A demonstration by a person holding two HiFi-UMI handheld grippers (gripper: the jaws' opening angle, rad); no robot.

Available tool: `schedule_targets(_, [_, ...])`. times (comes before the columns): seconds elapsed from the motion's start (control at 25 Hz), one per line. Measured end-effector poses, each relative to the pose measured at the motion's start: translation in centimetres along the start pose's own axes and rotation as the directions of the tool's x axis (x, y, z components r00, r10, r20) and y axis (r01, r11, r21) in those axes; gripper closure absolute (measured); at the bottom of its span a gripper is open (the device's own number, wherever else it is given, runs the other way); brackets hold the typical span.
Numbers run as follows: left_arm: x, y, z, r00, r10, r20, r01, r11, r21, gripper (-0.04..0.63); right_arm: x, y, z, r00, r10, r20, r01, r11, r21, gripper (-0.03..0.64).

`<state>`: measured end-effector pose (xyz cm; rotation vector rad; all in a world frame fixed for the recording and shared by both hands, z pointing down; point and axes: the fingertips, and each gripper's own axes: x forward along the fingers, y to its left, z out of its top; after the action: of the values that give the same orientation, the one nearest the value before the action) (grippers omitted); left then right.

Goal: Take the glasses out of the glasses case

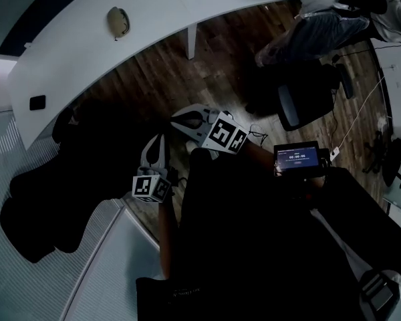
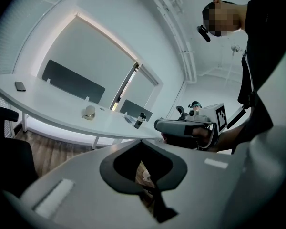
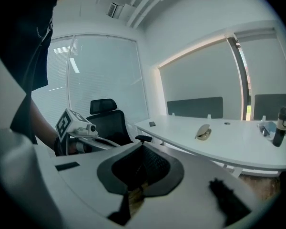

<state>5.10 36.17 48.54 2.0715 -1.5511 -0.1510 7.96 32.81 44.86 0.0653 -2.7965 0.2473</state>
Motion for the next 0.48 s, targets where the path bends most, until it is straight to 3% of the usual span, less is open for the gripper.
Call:
schedule_targets(0.32, [9.1,-2.9,1.3,1.0,0.004,-0.03,-0.004,1.0,0.009,0.588,-2.8,-9.0,0.8,0.999,-0.006,0.049,0.003,0.998,0.063,0.607])
schedule_targets(0.48, [10.3,-3.0,0.8,0.999,-0.005,-0.045,0.007,0.999,0.052,0.588,-3.4,-10.5,1.4,0.995,-0.038,0.09,0.029,0.995,0.099,0.607])
